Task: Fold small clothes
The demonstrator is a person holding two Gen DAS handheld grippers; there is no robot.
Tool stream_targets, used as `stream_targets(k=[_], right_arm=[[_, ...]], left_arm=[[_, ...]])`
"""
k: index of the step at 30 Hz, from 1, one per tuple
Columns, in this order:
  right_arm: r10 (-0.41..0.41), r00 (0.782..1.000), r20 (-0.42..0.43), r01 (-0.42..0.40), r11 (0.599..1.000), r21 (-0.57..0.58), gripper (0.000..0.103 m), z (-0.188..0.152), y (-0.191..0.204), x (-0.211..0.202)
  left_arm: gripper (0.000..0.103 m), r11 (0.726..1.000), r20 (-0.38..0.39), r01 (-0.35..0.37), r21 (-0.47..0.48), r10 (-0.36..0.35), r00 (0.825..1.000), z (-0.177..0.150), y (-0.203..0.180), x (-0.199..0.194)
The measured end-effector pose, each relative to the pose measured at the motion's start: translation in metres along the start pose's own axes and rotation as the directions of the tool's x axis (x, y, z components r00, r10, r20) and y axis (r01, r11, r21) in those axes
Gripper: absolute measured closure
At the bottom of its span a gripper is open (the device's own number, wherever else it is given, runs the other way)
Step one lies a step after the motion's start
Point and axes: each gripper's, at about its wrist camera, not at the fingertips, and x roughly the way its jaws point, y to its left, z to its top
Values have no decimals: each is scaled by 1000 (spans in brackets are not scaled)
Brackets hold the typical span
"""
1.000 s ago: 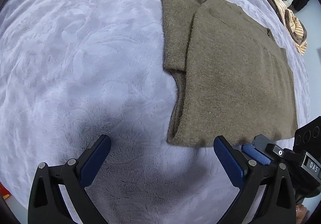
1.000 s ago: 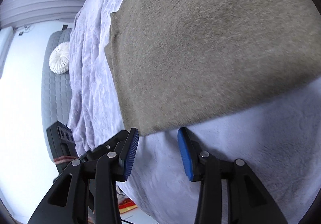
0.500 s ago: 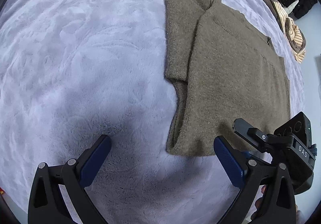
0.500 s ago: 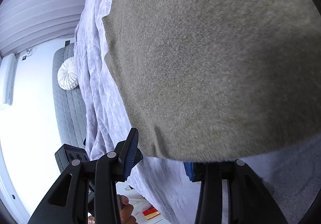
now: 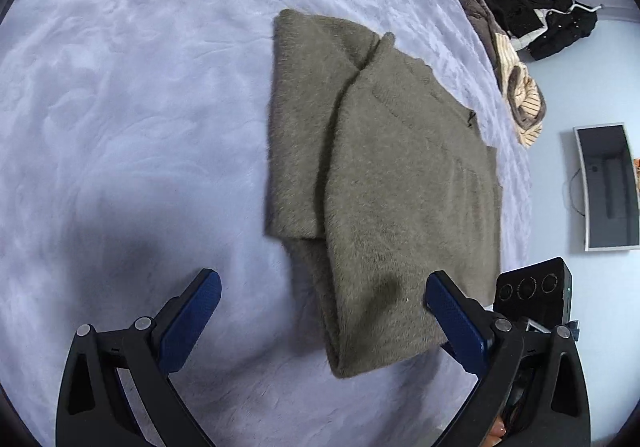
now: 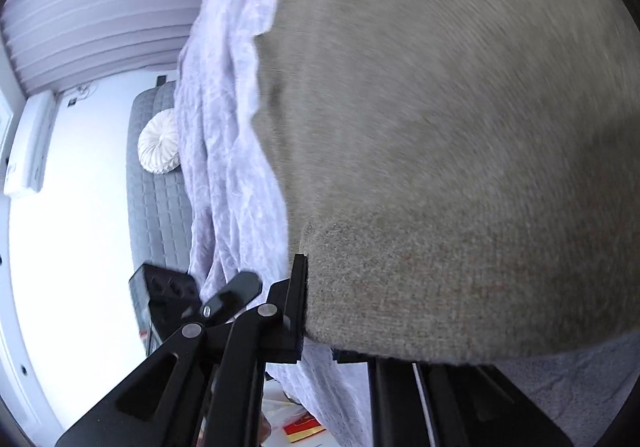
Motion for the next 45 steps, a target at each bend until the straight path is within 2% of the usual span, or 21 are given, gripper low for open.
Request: stream_targets(k=[5,10,15,18,20,21,23,24,26,28,30,33,35,36,37,38,39,40,42,43,45], right_arm=[[-2,1000,3,2,990,-139,94,8,33,-13],[1,1000,-8,-2,986,-165,94,12,38,-17],[-22,999,-36,15,983,-185,94,5,31,-15],[-48,997,-68,35,983,-178,94,-2,22,-10],[-82,991,-102,63,982,-178,94,-6,17,-6],[-108,986,-130,83,980,-180,94,-9,14,-3],[-162,972,-173,127,972,-195,93,-14,10,-2],[-195,962,-192,153,965,-212,90,-17,9,-3],[-283,937,-206,219,933,-284,90,-20,13,-12],[-335,923,-188,257,903,-344,90,-18,19,-26],[-361,921,-149,284,880,-380,90,-12,24,-46],[-398,917,-36,347,839,-419,75,7,37,-74],[-425,902,68,410,799,-441,73,21,40,-92],[-455,883,112,455,773,-443,73,31,40,-97],[-488,862,134,493,750,-441,73,40,38,-97],[-511,848,143,517,734,-440,73,48,34,-95],[-541,829,143,543,717,-436,73,54,26,-92],[-572,812,118,561,710,-426,76,60,14,-87],[-583,810,58,553,729,-404,82,66,-4,-79],[-574,817,63,545,731,-409,82,64,-9,-78],[-573,815,89,547,709,-445,82,60,-9,-77]], left_arm=[[0,991,-48,136,22,-135,990,30,-10,22],[0,982,-115,182,56,-175,978,48,-32,43],[0,975,-107,80,209,-59,993,50,-77,50],[0,953,-63,-34,301,55,996,44,-99,55],[1,930,-50,-125,346,151,987,40,-104,65],[7,914,-40,-171,368,199,979,37,-106,70],[13,874,-24,-262,408,297,955,31,-107,79],[13,863,-18,-284,418,320,947,29,-107,81],[13,865,-5,-288,412,318,948,27,-105,80],[13,870,-1,-289,400,316,949,28,-104,79],[13,869,2,-298,396,323,946,28,-103,78],[13,863,9,-312,398,336,942,28,-103,78],[14,858,20,-326,397,347,938,27,-104,77],[23,854,26,-336,398,355,934,26,-104,77],[27,849,29,-348,397,368,929,25,-105,77],[31,849,30,-353,394,372,928,25,-106,77],[44,848,34,-354,395,371,928,26,-107,76],[48,843,41,-360,400,376,926,25,-109,75],[78,818,77,-392,420,399,914,25,-114,69],[80,809,90,-404,428,407,909,25,-117,66],[81,815,107,-392,427,384,917,27,-122,57]])
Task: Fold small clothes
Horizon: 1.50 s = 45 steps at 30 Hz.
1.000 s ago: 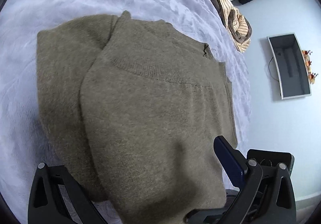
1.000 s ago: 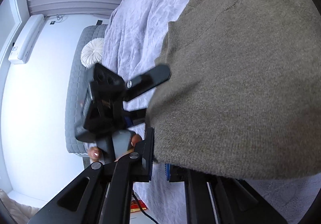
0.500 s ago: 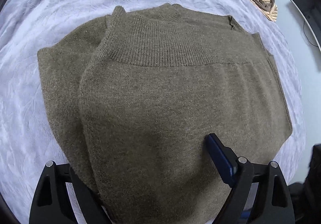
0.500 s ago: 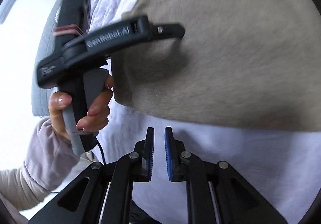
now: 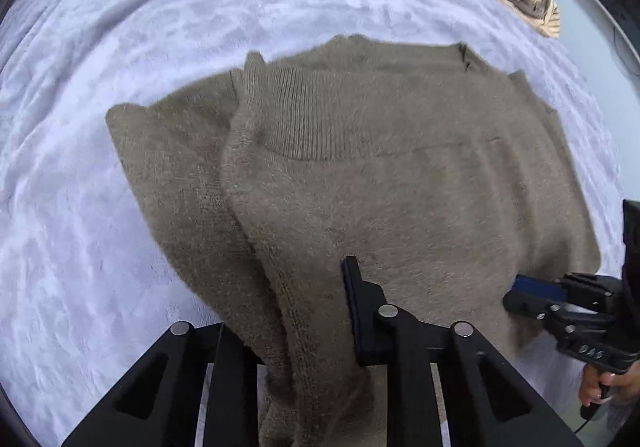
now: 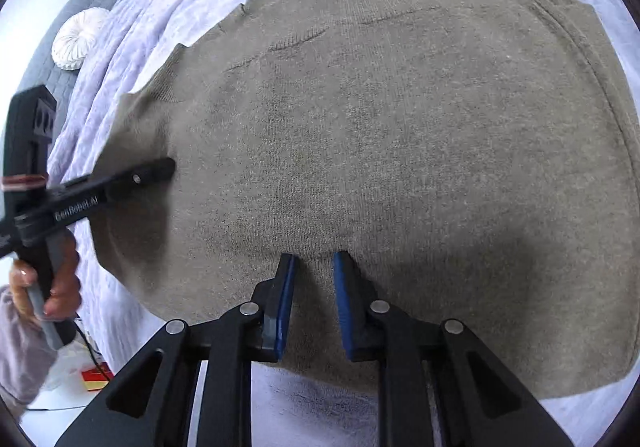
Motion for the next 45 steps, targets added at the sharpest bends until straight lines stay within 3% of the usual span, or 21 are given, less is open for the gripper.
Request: stream_targets(k=[5,8,12,17,20,21,23,24,25,28,30,34,38,42,44,45], right_arm=[[45,999,24,-46,999,14,82,-6,-10,-3],[120,991,52,-124,989,75,82,-9,-29,-13],[173,973,153,-197,966,166,82,-15,-56,-41],[241,936,258,-316,896,311,79,-20,-118,-63],[306,902,304,-414,811,413,78,-27,-155,-57],[332,887,322,-450,777,440,78,-29,-163,-53],[380,852,360,-518,712,474,77,-35,-179,-48],[393,839,375,-539,688,485,77,-38,-186,-48],[410,823,393,-564,663,492,75,-40,-191,-47],[453,778,435,-627,598,499,63,-45,-201,-46],[470,762,445,-647,573,504,58,-47,-209,-48],[497,736,459,-677,527,514,57,-48,-218,-50],[508,694,510,-719,458,523,50,-49,-211,-43],[516,640,569,-766,369,527,45,-50,-201,-33],[527,656,541,-753,397,525,44,-40,-198,-31],[533,673,513,-738,434,517,44,-32,-193,-32]], left_arm=[[83,998,110,65,7,-65,992,10,-23,-43],[83,992,164,94,83,-106,981,24,-63,-68],[83,971,171,109,214,-147,974,44,-127,-72],[83,940,107,69,335,-111,988,50,-212,-26],[80,925,75,-34,379,5,997,36,-246,10],[70,921,65,-50,386,27,998,31,-249,16],[68,920,77,-77,385,51,996,24,-251,18],[60,919,92,-84,384,53,994,21,-251,14],[42,919,106,-75,386,36,994,18,-250,7],[20,914,216,-99,393,13,976,12,-250,-24],[19,918,240,-80,388,-17,971,11,-245,-41],[19,954,248,-65,293,-11,969,12,-212,-58],[19,985,228,-120,127,89,970,15,-158,-48],[19,984,178,-176,-6,174,969,11,-112,-26],[19,983,148,-180,-28,182,972,8,-100,-15],[19,985,135,-172,-32,174,975,6,-97,-10]])
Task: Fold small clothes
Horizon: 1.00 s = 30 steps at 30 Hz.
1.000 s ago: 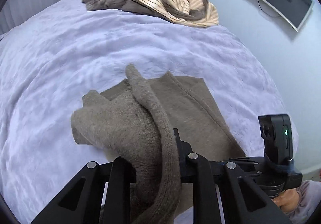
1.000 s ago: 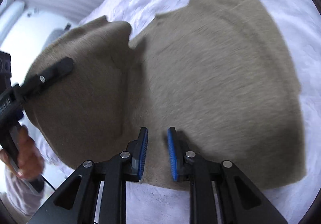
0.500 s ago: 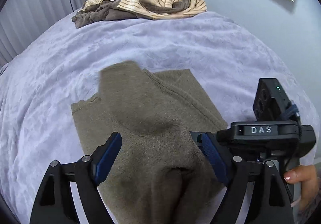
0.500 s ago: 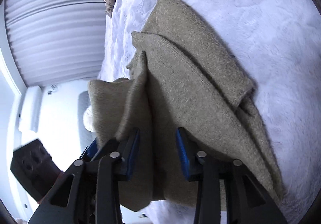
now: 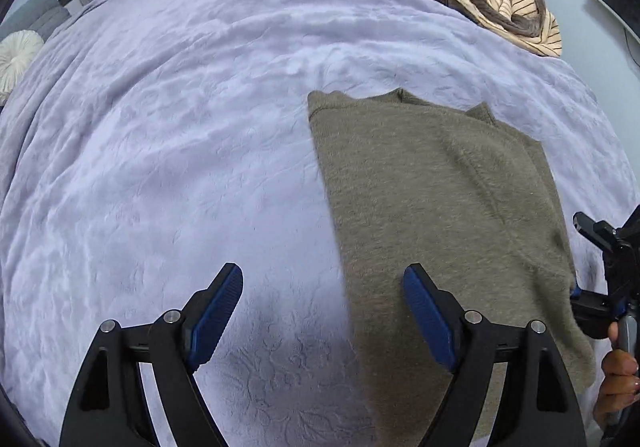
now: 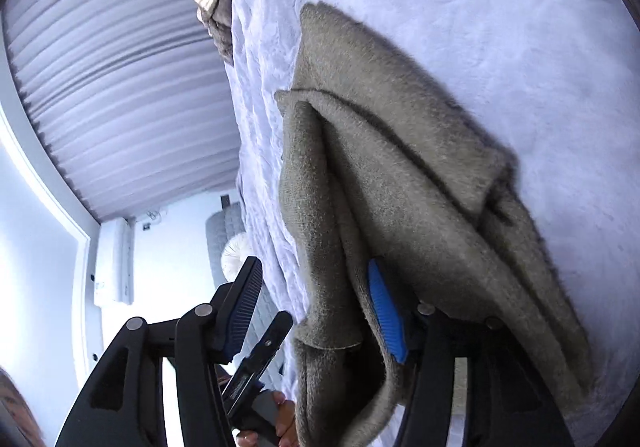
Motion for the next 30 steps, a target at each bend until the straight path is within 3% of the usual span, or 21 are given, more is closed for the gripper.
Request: stream_targets(k=[3,6,7,8,10,11,13,15,17,19,22,23,24,26,29,30], right_arm=[[-93,993,-67,86,991,-103,43,8,18,13],[-252,961,-118,217,945,-246,43,15,43,37],[-313,942,-120,265,914,-307,55,17,52,48],[-390,915,-104,325,865,-383,91,18,63,59],[-479,877,-49,389,765,-514,89,14,91,76],[-465,885,-26,371,738,-563,89,9,106,75],[-366,931,15,290,710,-641,90,3,141,65],[-321,945,63,277,682,-677,90,2,158,48],[-339,935,101,317,676,-666,90,11,153,34],[-376,919,120,368,706,-605,90,29,133,24],[-487,867,108,474,736,-483,89,55,80,17],[-499,861,97,485,748,-454,88,58,63,16],[-482,870,104,474,761,-443,89,56,56,10],[-456,882,123,461,775,-432,88,54,53,1],[-510,845,160,523,726,-447,83,46,58,-8],[-546,816,190,565,684,-461,81,45,64,-10]], left_arm=[[19,1000,-17,8,-11,-8,1000,-8,4,10],[19,999,-22,26,-30,-27,999,-8,7,13],[19,999,-25,29,-34,-30,999,-7,8,14],[19,999,-26,26,-37,-27,999,-5,8,14],[19,999,-17,19,-37,-20,1000,-1,7,8],[19,999,-1,27,-31,-27,1000,1,4,1],[19,999,30,38,-9,-38,999,6,-3,-9],[19,998,49,49,39,-51,997,11,-17,-13],[19,995,51,39,92,-44,998,13,-34,-7],[19,990,33,37,133,-42,999,12,-48,7],[19,987,-9,55,151,-54,999,8,-58,25],[16,987,-11,61,149,-60,998,7,-59,27],[10,988,-4,46,148,-46,999,7,-59,26],[8,988,-4,41,150,-41,999,7,-55,25],[8,988,-25,53,143,-50,998,7,-46,20],[8,989,-22,44,144,-41,999,7,-43,17]])
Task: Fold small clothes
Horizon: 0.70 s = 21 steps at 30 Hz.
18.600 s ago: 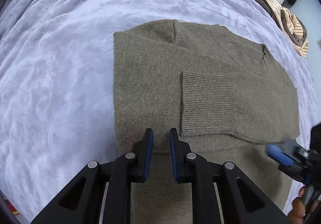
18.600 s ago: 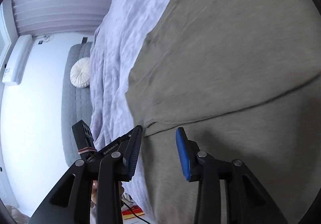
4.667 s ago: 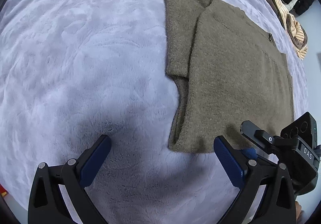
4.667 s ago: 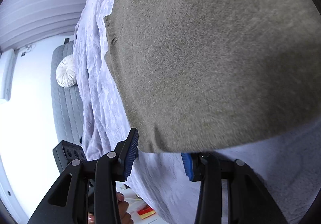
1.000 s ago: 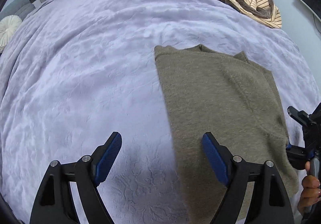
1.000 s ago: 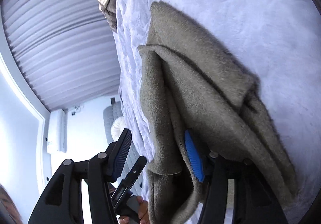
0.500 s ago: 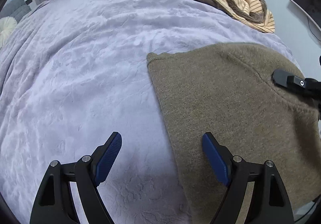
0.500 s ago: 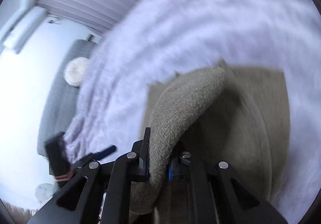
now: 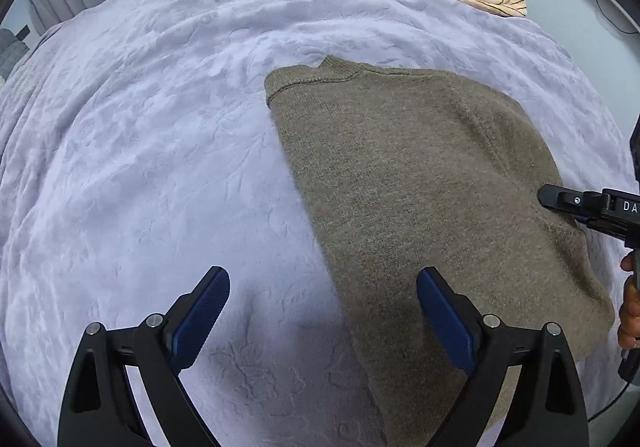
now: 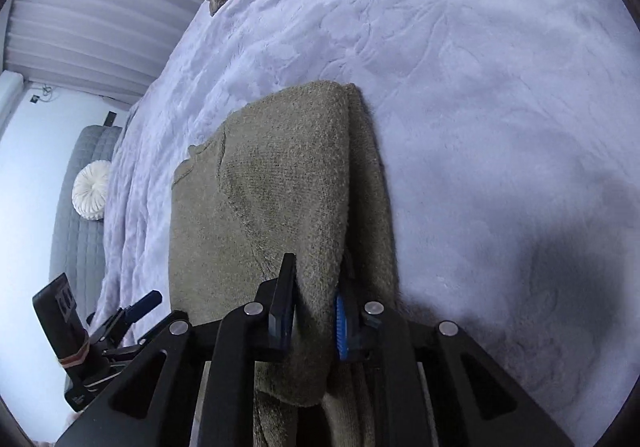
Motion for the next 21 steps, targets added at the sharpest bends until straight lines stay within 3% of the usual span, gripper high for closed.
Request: stream_targets(k=[2,4,9,11,15,18,20,21], right_arm=[[-81,997,20,82,995,-51,79,-4,7,-17],[-92,995,43,94,993,-67,79,-8,17,-36],[-2,999,53,10,987,-158,79,-26,44,-67],[-5,1000,26,11,975,-220,79,-34,66,-61],[-80,997,-5,73,929,-364,79,-53,90,-45],[-211,977,-36,180,900,-397,82,-67,81,-24],[-282,957,-62,238,892,-383,99,-75,62,-13],[-282,957,-71,237,899,-368,101,-79,52,-10]], left_arm=[[8,1000,6,-25,6,25,1000,-2,5,-7],[8,999,8,-40,5,40,999,-5,9,-12],[8,1000,-13,-12,-13,12,1000,-16,12,-18],[8,1000,-18,-6,-8,6,1000,-20,6,-18],[7,1000,-34,14,-17,-15,999,-31,-3,-14],[7,999,-46,23,-43,-25,999,-39,-2,-11],[7,997,-62,44,-60,-48,997,-45,0,-8],[7,997,-70,47,-58,-51,996,-48,0,-7]])
